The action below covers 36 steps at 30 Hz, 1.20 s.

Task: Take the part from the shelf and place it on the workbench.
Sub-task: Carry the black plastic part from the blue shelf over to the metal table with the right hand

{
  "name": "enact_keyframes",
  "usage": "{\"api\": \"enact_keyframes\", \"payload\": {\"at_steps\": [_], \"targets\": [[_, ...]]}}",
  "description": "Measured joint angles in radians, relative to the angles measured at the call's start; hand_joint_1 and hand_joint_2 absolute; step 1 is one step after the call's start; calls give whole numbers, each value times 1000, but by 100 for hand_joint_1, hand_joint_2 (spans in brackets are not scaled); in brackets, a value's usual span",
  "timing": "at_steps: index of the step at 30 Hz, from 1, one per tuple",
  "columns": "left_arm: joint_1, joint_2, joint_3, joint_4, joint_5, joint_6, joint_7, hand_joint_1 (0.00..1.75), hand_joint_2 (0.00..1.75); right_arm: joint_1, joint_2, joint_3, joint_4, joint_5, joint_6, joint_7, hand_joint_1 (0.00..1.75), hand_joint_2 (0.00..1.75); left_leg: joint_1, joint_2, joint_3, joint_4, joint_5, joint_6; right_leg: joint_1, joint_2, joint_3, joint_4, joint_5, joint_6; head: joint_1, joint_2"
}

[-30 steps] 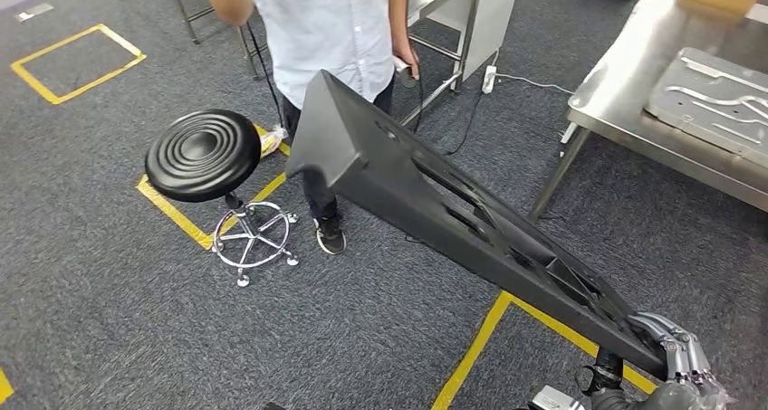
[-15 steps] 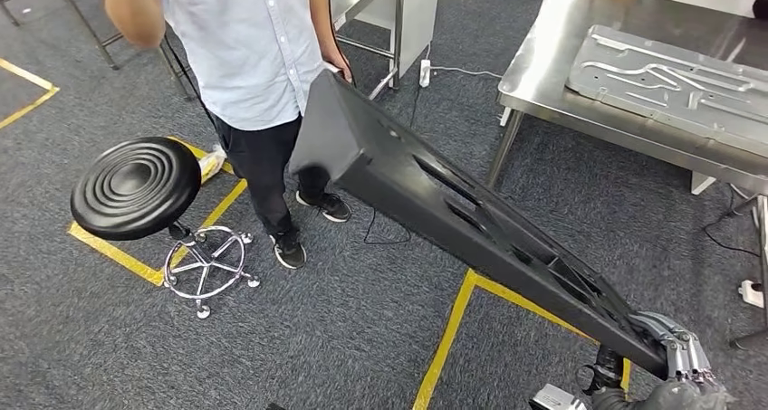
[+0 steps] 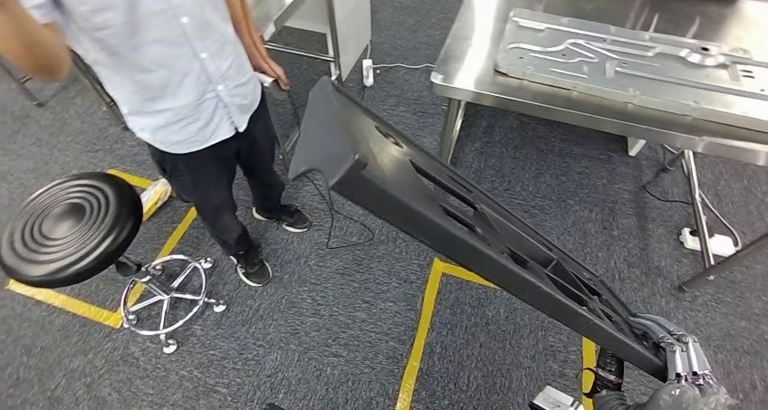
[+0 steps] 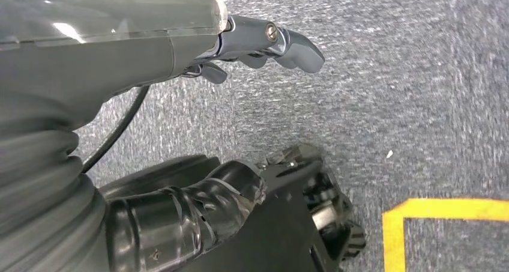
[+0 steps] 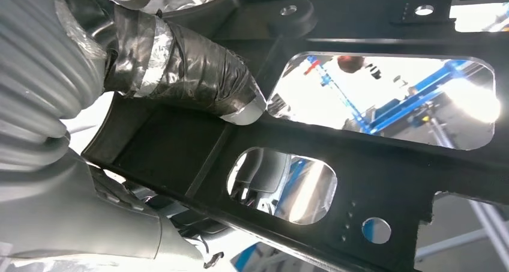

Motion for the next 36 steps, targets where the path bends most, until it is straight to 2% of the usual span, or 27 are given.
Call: {"api": "enact_keyframes", "payload": {"at_steps": [1,2,4,5,6,7,8,9,11,12,14,15,17,19,20,21,22,26,28,30,31,33,34,36], "targets": [[-1,0,0,0,0,0,-1,0,175,0,0,0,0,1,0,0,175,175,3,-14,-3,15,-14,-5,-2,12,1,-2,2,-7,0,0],[-1,0,0,0,0,-1,-2,0,175,0,0,0,0,1,0,1,175,175,5,-37,-16,49,-38,-8,-4,24,1,-4,4,-15,-1,0],[1,0,0,0,0,-1,-3,0,175,-1,0,0,0,2,0,1,175,175,7,-89,-77,178,-106,-9,-2,48,0,-5,5,-25,-3,0],[3,0,0,0,0,-1,-3,0,175,-1,0,0,0,2,0,1,175,175,7,-101,-111,245,-130,-8,0,61,0,-4,5,-27,-3,0],[5,0,1,0,0,-1,-3,0,175,-1,0,0,1,2,0,1,175,175,7,-106,-135,287,-136,-6,3,76,0,-4,5,-28,-3,0],[7,0,1,0,0,-1,-3,0,175,-1,0,0,1,2,0,1,175,175,6,-108,-144,293,-121,-3,6,92,1,-3,4,-28,-3,0],[8,0,1,0,0,-1,-3,0,175,-1,0,0,1,2,0,1,175,175,6,-111,-132,254,-86,1,8,107,3,-2,4,-28,-3,0],[8,1,1,0,0,-1,-3,0,175,0,0,0,1,1,0,2,175,175,5,-121,-108,187,-42,8,9,121,4,-1,4,-28,-3,0],[7,3,1,0,1,0,-3,0,175,-1,-1,0,2,-2,0,5,175,175,2,-147,-63,64,13,20,12,140,2,2,4,-25,-3,0],[5,3,2,0,1,-1,-3,0,175,0,-1,0,2,-4,1,9,175,175,-1,-157,-54,33,21,23,11,145,0,3,4,-20,-3,0],[-1,4,2,0,1,-1,-3,0,175,1,-6,1,4,-9,2,21,175,175,-4,-158,-50,18,20,27,8,153,-3,2,5,-7,-3,0],[-2,4,2,0,1,-1,-3,0,175,2,-10,1,5,-10,2,27,175,175,-3,-154,-47,13,25,33,6,150,-3,2,5,0,-3,0],[-2,3,2,0,2,-2,-3,0,175,2,-22,2,8,-10,2,34,175,175,2,-145,-40,2,34,45,7,115,-16,34,-19,9,0,0],[1,3,2,0,2,-3,-3,0,175,-1,-31,5,11,-10,1,37,175,175,3,-136,-39,-3,38,51,6,75,-64,138,-79,16,2,0],[3,3,2,0,2,-4,-3,0,175,-2,-35,7,13,-6,1,37,175,175,3,-130,-40,-2,38,51,4,69,-96,202,-108,20,2,0],[5,3,3,0,1,-6,-3,0,175,-2,-38,9,16,1,1,39,175,175,3,-124,-40,-2,37,51,1,66,-119,249,-122,24,2,0],[6,3,3,0,0,-8,-2,0,175,-2,-40,10,18,9,1,41,175,175,3,-120,-39,-1,35,50,-1,65,-129,269,-120,27,2,0],[6,3,3,0,0,-14,-2,0,175,-2,-42,10,20,22,1,44,175,175,3,-114,-38,0,33,48,-6,63,-115,240,-87,30,2,0],[6,3,3,0,0,-18,-3,0,175,-2,-43,13,21,24,1,44,175,175,4,-113,-34,2,29,43,-8,58,-63,144,-41,29,2,0],[5,3,3,0,0,-23,-5,0,175,-5,-46,21,23,25,1,50,175,175,1,-110,-30,5,22,28,-3,53,-4,31,-5,18,1,0],[4,3,3,0,0,-24,-6,0,175,-6,-47,24,25,24,1,55,175,175,-1,-109,-28,4,19,20,1,53,5,10,-5,11,1,0],[2,4,3,0,-1,-25,-7,0,175,-7,-51,31,28,18,1,64,175,175,-1,-109,-30,12,9,7,1,55,10,-1,-7,-6,1,0],[2,4,3,0,-1,-25,-7,0,175,-8,-53,35,28,15,1,66,175,175,1,-109,-39,35,-8,3,-1,55,11,-5,-6,-14,1,0],[3,4,4,0,-1,-25,-8,0,175,-9,-56,45,28,10,1,68,175,175,2,-111,-88,143,-68,-2,-1,54,13,-8,-6,-25,0,0]]}}
